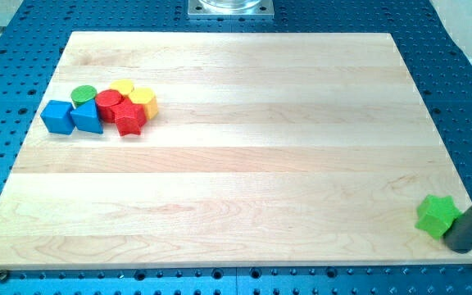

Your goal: Push the green circle left beside the green star

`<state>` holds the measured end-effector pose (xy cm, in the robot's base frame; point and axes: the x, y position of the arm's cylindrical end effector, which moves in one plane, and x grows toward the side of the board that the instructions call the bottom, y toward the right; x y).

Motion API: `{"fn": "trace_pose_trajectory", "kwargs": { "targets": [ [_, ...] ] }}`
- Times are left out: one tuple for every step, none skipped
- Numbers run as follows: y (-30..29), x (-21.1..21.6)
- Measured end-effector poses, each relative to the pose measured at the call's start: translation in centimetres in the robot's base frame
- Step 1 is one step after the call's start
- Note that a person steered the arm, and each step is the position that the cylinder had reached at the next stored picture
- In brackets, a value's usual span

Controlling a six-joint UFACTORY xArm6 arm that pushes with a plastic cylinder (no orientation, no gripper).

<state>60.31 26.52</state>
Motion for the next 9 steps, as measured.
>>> {"fn": "trace_pose_trajectory", "kwargs": {
  "targets": [
    [-0.1,-1.1],
    [-2.9,-1.8],
    [-7.1,-0.1],
    [-16.9,-0.9],
    [-30.1,-4.8],
    [-44.5,-9.1],
    [-57.0,-11.8],
    [-56.4,-16.0],
    [-55.6,-22.3]
  ]
}}
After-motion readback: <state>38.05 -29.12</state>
